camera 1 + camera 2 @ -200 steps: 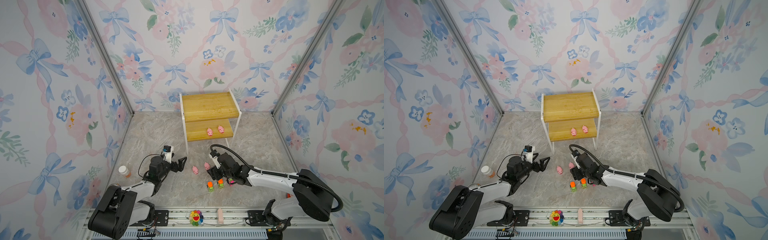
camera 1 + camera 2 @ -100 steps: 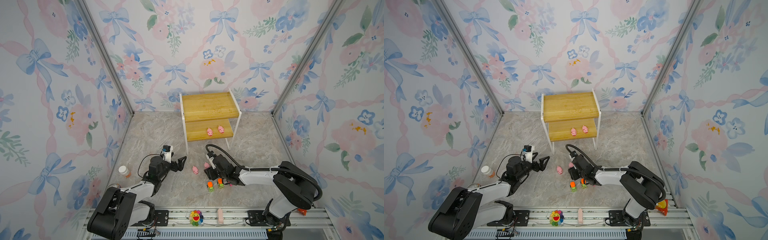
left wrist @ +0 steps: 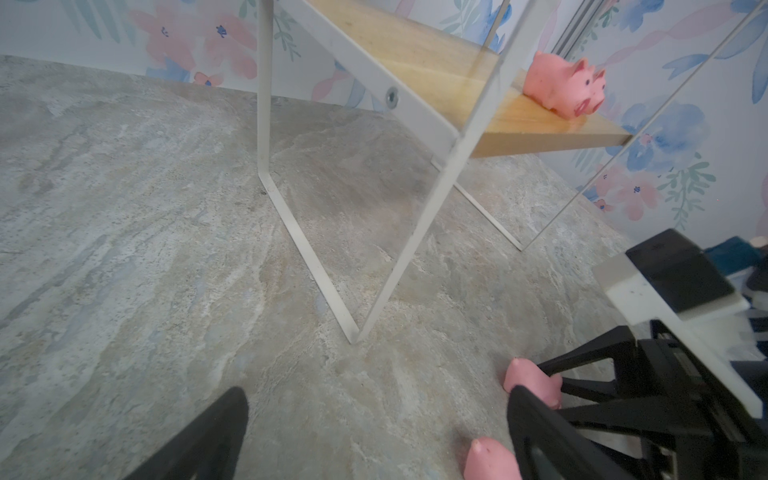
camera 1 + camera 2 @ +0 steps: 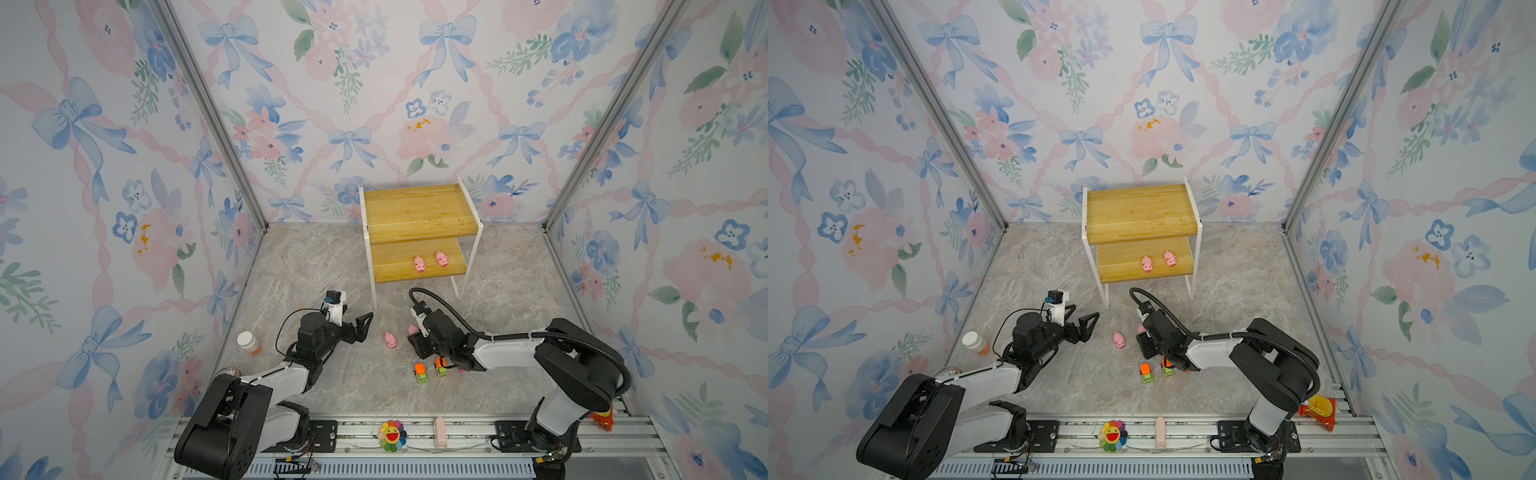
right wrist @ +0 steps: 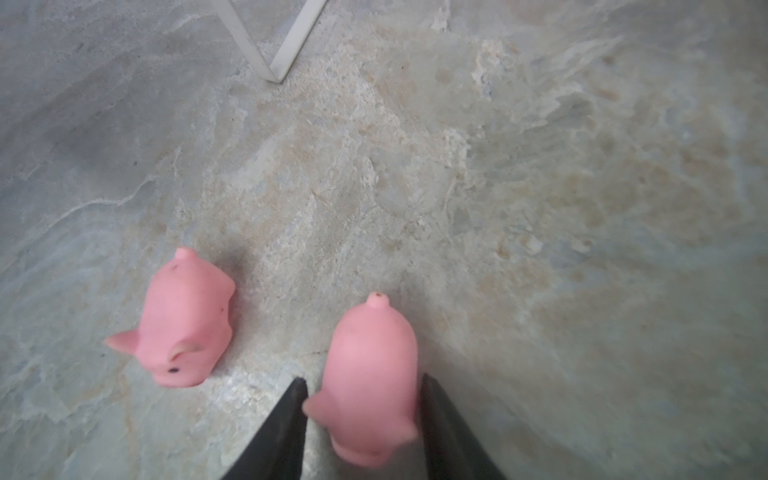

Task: Place and organize the plastic toys onto the shelf
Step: 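Lower the right gripper over a pink pig on the table and close it, then lift the pig with the right gripper and carry it to the lower shelf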

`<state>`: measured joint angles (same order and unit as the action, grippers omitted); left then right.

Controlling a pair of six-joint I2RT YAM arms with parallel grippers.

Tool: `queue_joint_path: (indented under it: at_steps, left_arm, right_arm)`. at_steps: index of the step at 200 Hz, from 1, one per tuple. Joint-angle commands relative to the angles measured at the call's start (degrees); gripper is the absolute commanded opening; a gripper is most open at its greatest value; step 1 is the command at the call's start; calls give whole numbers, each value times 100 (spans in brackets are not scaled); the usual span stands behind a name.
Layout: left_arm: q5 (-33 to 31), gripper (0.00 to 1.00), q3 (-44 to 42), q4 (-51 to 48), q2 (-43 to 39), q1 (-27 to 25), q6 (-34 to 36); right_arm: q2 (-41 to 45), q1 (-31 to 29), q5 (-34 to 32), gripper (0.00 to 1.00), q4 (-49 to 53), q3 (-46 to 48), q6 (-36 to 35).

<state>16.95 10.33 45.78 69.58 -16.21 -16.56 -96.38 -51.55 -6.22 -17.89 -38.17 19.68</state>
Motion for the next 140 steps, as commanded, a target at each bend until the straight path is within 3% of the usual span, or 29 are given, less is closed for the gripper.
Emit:
queue_joint_path:
  at_steps: [1, 71, 140]
  left_arm:
    - [-37, 98, -21, 34, 3, -33, 39]
    - [-68, 98, -47, 36, -47, -36, 30]
    - [-39, 98, -15, 32, 2, -32, 30]
  right_arm:
    - [-119, -65, -45, 41, -24, 53, 36]
    - [-77, -66, 10, 27, -258, 162, 1]
    - [363, -72, 33, 25, -137, 130, -118]
